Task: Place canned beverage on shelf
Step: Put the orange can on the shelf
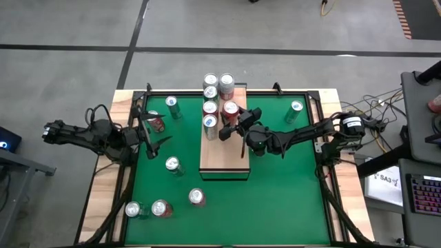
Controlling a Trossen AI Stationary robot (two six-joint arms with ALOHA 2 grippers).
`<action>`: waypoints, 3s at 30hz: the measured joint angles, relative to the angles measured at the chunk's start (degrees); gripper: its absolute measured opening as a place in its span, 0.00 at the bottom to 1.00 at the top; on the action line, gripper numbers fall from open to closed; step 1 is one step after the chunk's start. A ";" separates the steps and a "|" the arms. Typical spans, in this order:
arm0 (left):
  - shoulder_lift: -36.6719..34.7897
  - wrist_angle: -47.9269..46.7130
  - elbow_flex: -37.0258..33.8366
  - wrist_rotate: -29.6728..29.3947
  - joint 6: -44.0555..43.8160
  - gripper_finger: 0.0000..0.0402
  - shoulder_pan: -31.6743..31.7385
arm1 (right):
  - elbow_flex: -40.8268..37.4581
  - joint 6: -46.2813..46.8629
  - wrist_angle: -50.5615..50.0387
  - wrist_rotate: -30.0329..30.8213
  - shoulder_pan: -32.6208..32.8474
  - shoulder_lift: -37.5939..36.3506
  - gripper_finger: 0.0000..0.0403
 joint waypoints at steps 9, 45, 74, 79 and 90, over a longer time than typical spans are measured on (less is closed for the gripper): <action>0.00 0.00 0.00 0.05 0.01 0.83 0.00 | -0.13 0.98 -0.36 0.21 -0.31 0.85 0.71; -0.15 0.02 0.00 0.09 0.25 0.83 0.00 | 0.02 1.34 -0.29 2.61 -0.59 1.85 0.90; -0.22 -0.02 0.00 0.13 0.23 0.83 0.00 | 21.93 3.36 -36.58 4.46 1.56 -3.96 0.79; -0.22 -0.06 0.02 0.14 0.23 0.83 0.00 | 29.44 26.91 -69.94 4.45 1.53 -5.92 0.55; -0.15 -0.02 0.00 0.14 0.23 0.83 0.00 | 29.56 57.52 -99.76 0.37 1.40 -6.19 0.04</action>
